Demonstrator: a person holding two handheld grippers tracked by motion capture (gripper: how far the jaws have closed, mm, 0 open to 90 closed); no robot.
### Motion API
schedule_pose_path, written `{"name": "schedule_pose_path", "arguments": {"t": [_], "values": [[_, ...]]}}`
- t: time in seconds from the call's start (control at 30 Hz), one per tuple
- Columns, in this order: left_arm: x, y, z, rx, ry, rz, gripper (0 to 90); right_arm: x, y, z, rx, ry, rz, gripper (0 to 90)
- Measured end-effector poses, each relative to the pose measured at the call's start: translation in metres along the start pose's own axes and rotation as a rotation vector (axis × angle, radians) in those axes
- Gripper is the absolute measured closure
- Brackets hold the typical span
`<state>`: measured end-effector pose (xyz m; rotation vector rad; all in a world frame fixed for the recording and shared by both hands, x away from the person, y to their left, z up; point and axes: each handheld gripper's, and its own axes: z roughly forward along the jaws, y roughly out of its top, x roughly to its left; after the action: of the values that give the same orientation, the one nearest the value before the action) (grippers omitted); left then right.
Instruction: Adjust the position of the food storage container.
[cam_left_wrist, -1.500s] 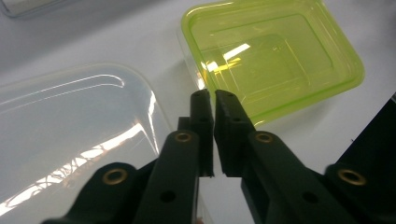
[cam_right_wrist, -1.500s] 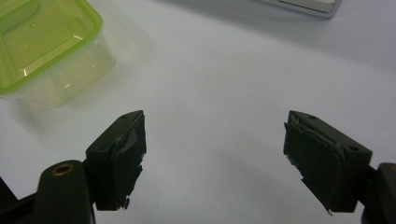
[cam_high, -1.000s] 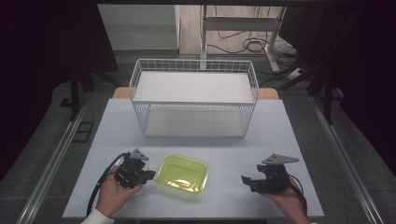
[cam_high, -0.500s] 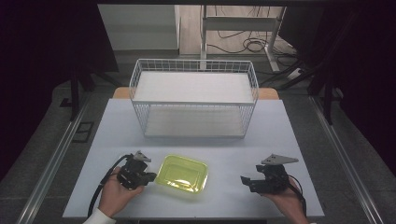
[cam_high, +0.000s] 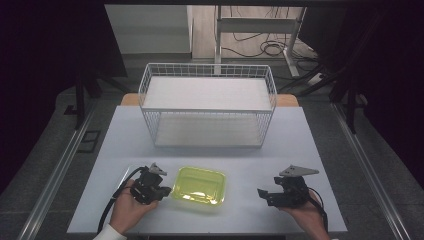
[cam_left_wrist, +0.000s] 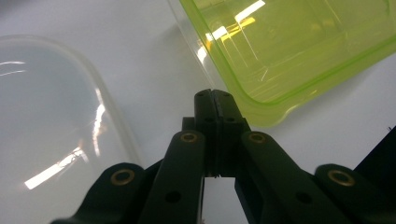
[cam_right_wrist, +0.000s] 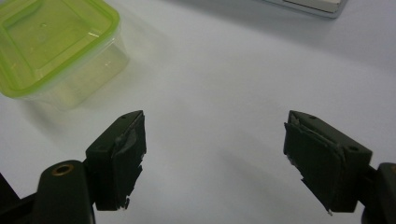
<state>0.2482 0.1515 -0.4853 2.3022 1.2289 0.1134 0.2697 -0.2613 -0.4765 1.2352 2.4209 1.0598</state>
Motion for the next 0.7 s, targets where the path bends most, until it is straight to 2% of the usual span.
{"name": "schedule_pose_path", "arguments": {"t": [0.2,0.5,0.7], "values": [[-0.008,0.005,0.006,0.016,-0.016,0.015,90.0,0.000,0.000,0.000,0.002,0.001,-0.002,21.0],[-0.029,0.016,0.020,0.046,-0.035,0.030,90.0,0.001,0.001,0.000,0.002,0.003,-0.001,21.0],[-0.035,0.023,0.027,0.056,-0.039,0.032,90.0,0.000,0.001,-0.001,0.000,0.005,-0.004,21.0]]}}
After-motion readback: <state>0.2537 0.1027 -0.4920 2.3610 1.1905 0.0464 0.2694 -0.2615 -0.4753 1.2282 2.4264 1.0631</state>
